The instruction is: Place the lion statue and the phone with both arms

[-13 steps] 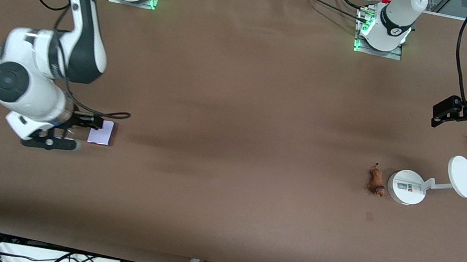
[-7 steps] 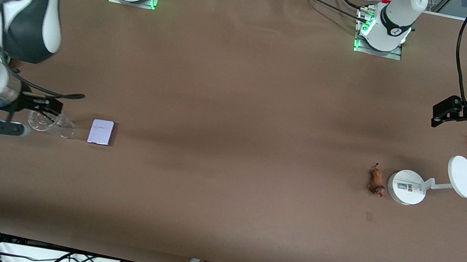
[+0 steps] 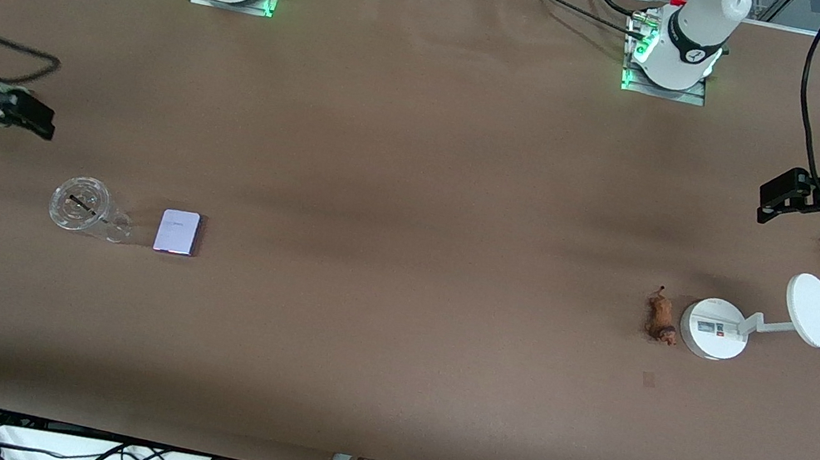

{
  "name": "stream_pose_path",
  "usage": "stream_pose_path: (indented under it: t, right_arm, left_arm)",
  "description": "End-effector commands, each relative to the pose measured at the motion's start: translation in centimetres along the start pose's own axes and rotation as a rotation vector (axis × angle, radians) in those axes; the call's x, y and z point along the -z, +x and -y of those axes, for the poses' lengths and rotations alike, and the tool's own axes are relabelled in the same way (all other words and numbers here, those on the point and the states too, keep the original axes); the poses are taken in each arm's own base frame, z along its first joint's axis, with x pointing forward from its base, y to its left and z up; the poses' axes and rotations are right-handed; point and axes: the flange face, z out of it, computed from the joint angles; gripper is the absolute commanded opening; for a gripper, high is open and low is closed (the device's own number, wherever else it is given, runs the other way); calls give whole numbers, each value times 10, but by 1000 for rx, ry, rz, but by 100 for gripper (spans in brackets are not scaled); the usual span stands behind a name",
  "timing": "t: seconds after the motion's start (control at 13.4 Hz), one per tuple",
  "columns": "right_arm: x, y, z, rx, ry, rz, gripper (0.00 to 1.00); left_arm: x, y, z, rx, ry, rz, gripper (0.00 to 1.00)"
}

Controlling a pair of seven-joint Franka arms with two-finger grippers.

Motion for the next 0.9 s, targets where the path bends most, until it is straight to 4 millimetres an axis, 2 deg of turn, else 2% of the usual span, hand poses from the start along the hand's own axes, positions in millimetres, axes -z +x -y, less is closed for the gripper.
stream_pose_path:
  t: [0.0,0.15,0.3,0.52,0.82]
  right_arm:
    - [-1,-43,0,13,22,26,100]
    - [20,-61,-15,-13,24,24,100]
    - [17,-68,-11,-3,30,87,100]
    - [21,-63,-20,-13,31,101,100]
    - [31,-51,-20,-19,21,102,100]
  left_arm:
    - [3,1,-2,2,-16,-1,100]
    - [3,1,-2,2,-16,-1,100]
    - [3,1,-1,3,-16,-1,100]
    - [3,1,-2,2,-16,-1,100]
    - [3,1,-1,-6,-16,-1,100]
